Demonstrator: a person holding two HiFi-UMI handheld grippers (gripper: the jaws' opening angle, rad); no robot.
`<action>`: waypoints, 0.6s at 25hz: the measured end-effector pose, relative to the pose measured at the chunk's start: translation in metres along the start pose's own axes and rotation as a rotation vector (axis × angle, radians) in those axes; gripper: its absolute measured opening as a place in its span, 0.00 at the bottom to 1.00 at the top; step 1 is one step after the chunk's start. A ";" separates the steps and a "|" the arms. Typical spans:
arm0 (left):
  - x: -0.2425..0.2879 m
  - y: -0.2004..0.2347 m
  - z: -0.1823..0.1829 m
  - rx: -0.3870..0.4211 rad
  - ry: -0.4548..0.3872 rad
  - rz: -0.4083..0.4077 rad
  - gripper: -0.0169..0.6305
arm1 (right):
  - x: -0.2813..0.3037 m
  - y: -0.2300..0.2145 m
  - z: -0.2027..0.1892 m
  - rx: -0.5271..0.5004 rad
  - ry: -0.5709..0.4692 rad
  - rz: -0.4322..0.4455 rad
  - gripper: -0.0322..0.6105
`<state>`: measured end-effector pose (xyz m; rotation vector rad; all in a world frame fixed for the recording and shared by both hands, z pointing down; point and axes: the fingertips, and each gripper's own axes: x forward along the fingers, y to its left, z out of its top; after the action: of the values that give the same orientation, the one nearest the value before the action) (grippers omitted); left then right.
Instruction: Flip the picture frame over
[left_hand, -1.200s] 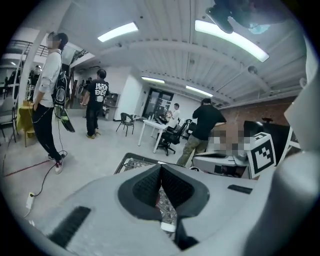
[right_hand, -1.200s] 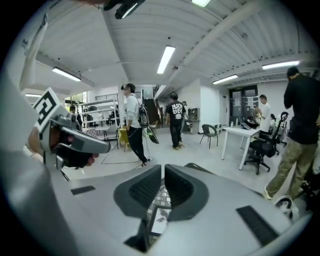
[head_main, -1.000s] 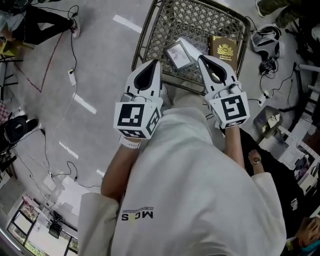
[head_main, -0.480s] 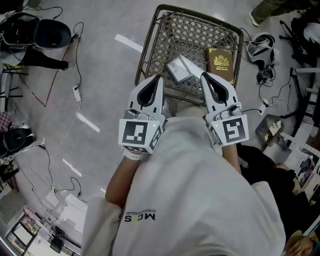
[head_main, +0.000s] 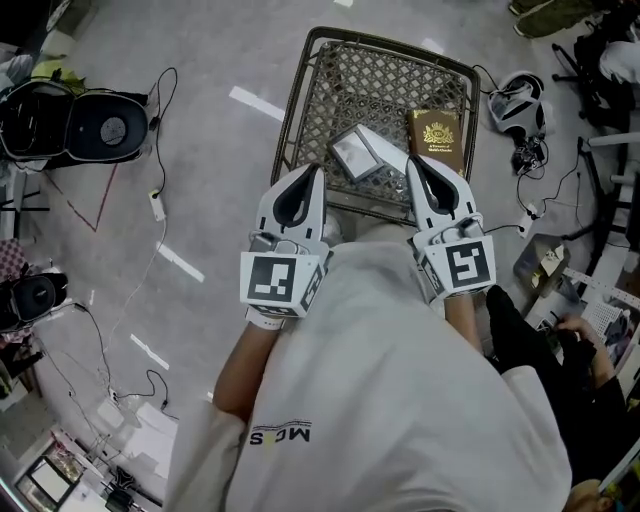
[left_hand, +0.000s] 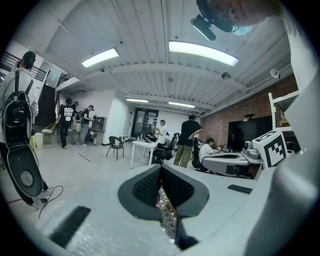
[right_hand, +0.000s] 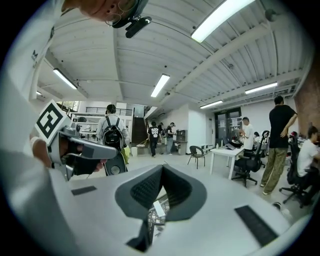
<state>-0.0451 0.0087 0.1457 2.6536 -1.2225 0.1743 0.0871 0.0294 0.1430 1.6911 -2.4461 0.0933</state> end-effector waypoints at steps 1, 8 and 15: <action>0.000 0.000 0.000 0.000 -0.001 0.000 0.06 | 0.000 -0.001 -0.001 0.002 0.002 -0.004 0.08; 0.003 0.005 0.001 0.002 -0.002 0.001 0.06 | 0.002 -0.003 -0.005 0.005 0.018 -0.016 0.08; -0.001 0.008 -0.003 -0.003 0.009 0.007 0.06 | 0.006 0.002 -0.004 0.015 0.020 -0.006 0.07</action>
<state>-0.0517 0.0046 0.1496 2.6432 -1.2291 0.1845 0.0833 0.0254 0.1485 1.6956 -2.4315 0.1282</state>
